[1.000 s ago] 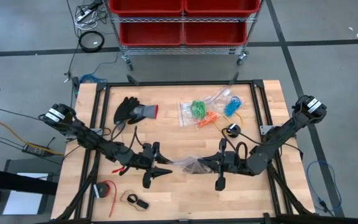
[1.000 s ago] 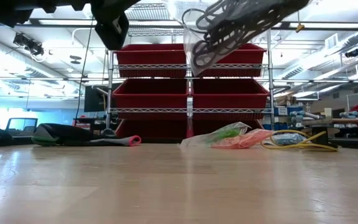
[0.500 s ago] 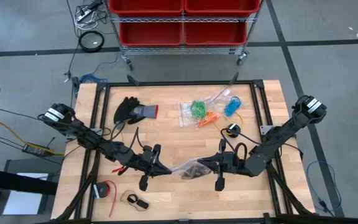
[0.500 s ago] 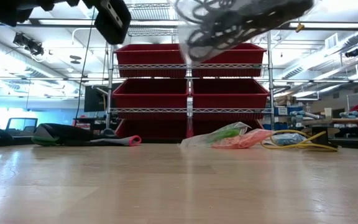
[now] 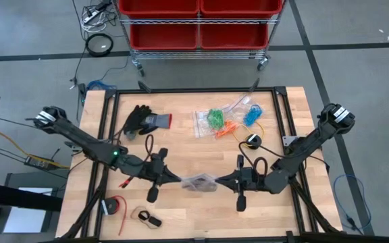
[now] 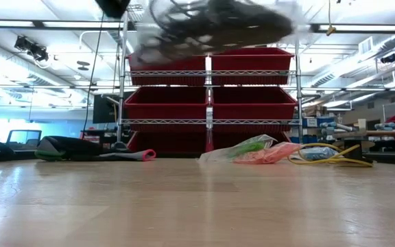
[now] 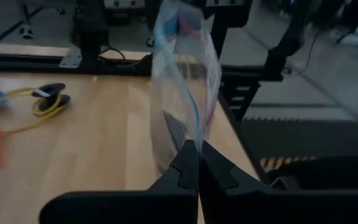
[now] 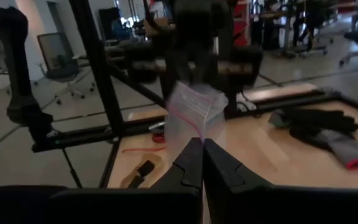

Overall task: Sort rubber bands
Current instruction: Close the transparent zip bag

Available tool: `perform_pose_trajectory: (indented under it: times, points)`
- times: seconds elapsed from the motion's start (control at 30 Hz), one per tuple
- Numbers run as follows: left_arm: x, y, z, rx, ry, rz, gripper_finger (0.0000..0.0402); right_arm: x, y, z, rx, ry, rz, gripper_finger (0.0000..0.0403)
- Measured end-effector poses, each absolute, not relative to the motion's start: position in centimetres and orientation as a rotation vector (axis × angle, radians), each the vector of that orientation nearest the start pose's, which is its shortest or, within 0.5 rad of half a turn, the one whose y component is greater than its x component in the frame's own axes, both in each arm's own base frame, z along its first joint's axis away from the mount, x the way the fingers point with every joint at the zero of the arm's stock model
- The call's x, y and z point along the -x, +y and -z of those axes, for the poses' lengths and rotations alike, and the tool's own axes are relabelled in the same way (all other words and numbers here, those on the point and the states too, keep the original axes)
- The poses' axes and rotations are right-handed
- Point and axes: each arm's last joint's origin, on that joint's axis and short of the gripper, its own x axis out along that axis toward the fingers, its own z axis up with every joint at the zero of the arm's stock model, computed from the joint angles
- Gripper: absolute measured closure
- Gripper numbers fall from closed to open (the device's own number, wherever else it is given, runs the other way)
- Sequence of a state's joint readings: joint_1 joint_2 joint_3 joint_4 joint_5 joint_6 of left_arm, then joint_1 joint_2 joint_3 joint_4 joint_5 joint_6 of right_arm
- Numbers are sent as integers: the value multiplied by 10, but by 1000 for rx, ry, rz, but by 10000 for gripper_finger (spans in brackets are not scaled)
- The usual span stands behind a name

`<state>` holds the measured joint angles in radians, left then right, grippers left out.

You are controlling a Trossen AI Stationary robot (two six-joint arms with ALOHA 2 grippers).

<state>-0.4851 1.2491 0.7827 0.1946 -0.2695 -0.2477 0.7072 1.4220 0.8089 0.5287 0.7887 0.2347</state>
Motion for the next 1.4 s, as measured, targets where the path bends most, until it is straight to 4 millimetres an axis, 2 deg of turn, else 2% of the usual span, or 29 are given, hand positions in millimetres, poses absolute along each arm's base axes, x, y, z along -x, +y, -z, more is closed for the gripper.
perform_pose_trajectory:
  times: [0.17,0.43,0.57,0.7,0.87,1.07,1.27,1.4]
  points:
    - [-247,-124,-300,50,374,177,401,-244,180,-257,-225,119,93,403]
    - [-236,-118,-331,-52,606,145,401,-244,183,-255,-269,158,59,403]
    - [-230,-116,-348,-55,663,171,401,-248,186,-272,-257,120,47,400]
    - [-226,-115,-362,-56,688,202,401,-257,187,-304,-181,49,45,376]
    - [-236,-121,-364,-61,756,258,401,-288,192,-332,-17,10,20,310]
    - [-255,-131,-348,-127,941,282,401,-343,189,-336,49,206,86,242]
    - [-266,-139,-345,-221,993,253,401,-383,181,-332,-24,314,32,247]
    - [-268,-145,-354,-250,950,282,401,-395,175,-325,-10,350,32,261]
